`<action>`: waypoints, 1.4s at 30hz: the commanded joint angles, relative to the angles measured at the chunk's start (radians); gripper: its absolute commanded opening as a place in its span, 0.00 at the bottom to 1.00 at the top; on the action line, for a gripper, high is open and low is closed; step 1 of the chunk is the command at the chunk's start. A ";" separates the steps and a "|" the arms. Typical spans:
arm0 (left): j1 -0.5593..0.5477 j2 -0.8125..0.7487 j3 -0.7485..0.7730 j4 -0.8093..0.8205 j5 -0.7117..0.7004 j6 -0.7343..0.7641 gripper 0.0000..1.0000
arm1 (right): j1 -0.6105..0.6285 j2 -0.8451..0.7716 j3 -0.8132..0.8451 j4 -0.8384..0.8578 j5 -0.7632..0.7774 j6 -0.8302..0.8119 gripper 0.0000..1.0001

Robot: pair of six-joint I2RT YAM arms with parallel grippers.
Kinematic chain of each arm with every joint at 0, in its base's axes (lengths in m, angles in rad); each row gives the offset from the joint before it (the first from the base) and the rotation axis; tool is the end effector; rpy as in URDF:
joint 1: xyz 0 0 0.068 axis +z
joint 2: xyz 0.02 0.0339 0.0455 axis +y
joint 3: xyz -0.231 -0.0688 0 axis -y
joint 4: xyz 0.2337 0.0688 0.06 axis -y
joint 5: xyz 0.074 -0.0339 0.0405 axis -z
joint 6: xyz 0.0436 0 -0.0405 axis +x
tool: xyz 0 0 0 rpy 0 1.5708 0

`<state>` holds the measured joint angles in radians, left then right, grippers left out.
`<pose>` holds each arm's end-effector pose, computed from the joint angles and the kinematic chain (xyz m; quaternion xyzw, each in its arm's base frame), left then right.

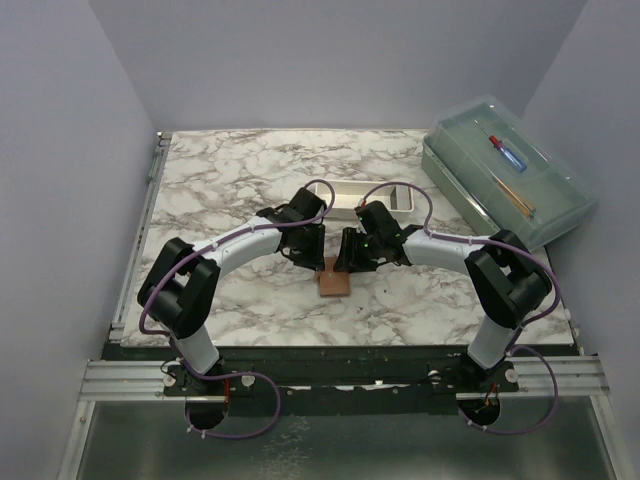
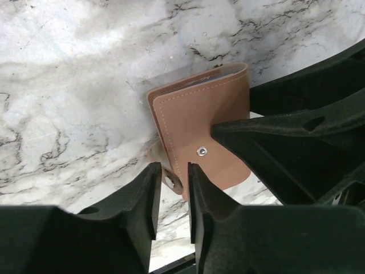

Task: Put the credit cards into the card holder
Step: Close the card holder at the center of the board.

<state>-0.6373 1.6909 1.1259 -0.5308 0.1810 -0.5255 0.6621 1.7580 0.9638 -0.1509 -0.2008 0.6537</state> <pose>0.2611 -0.2030 0.1644 0.0753 0.9653 -0.2021 0.1476 0.2612 0.2146 0.1212 -0.0348 0.9465 0.2627 0.1840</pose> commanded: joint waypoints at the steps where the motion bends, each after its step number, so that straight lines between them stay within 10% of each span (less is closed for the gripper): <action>1: -0.009 -0.019 0.013 -0.044 -0.034 0.007 0.32 | 0.010 0.083 -0.037 -0.091 0.054 -0.032 0.52; 42: -0.025 -0.003 0.023 -0.043 -0.042 0.006 0.00 | 0.027 0.104 -0.017 -0.113 0.059 -0.030 0.52</action>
<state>-0.6567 1.6817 1.1320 -0.5747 0.1524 -0.5297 0.6685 1.7756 0.9848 -0.1535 -0.2001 0.6529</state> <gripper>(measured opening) 0.017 0.521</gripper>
